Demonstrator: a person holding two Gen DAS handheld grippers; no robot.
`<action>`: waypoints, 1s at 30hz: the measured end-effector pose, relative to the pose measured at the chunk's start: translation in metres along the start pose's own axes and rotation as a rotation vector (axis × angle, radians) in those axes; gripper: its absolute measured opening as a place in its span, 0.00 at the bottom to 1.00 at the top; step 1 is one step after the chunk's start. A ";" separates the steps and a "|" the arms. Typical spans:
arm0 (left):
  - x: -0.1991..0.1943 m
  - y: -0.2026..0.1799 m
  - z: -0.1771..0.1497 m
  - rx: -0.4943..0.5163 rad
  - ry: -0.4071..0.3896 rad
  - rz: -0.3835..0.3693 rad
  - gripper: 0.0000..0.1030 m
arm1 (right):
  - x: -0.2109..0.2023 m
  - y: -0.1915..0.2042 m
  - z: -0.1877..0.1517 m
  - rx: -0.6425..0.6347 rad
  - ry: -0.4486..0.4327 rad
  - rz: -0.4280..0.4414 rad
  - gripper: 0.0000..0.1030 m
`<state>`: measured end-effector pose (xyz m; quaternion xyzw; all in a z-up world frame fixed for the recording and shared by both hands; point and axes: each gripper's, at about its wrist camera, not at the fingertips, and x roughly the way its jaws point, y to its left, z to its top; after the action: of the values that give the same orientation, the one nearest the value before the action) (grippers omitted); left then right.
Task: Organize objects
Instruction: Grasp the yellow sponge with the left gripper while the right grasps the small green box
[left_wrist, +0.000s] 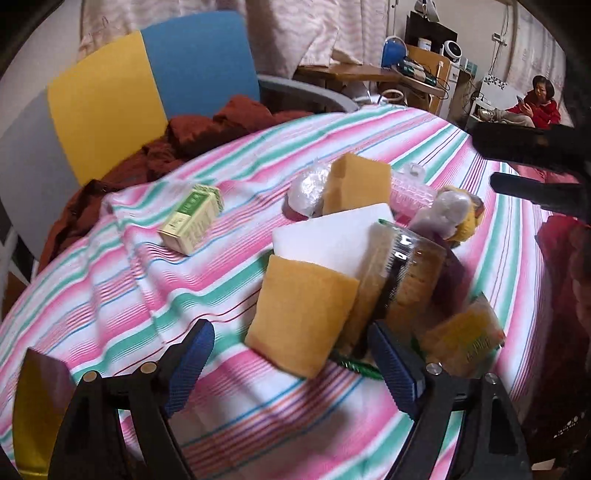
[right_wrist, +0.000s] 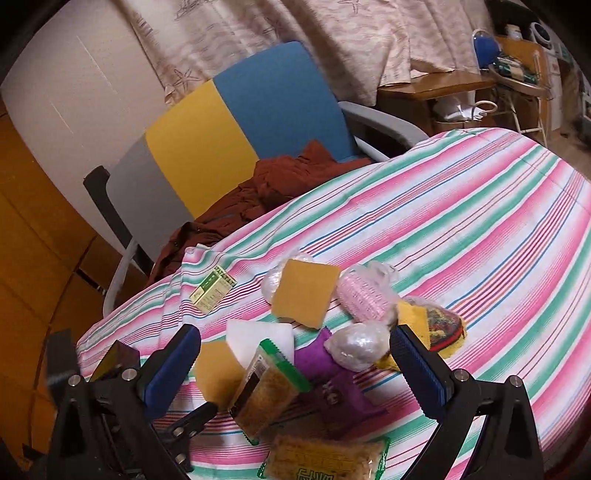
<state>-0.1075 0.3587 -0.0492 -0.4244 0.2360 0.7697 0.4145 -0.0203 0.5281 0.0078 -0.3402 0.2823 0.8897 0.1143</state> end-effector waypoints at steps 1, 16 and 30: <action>0.005 0.001 0.002 -0.003 0.008 -0.016 0.85 | 0.001 0.001 0.000 -0.006 0.003 0.001 1.00; 0.042 0.027 0.012 -0.218 0.068 -0.232 0.71 | 0.004 0.001 0.002 -0.018 0.004 -0.004 1.00; -0.019 0.015 -0.026 -0.314 -0.039 -0.192 0.64 | 0.005 -0.006 0.004 0.015 0.011 0.016 1.00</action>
<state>-0.1023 0.3239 -0.0462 -0.4893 0.0633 0.7622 0.4191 -0.0239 0.5348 0.0041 -0.3421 0.2923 0.8865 0.1084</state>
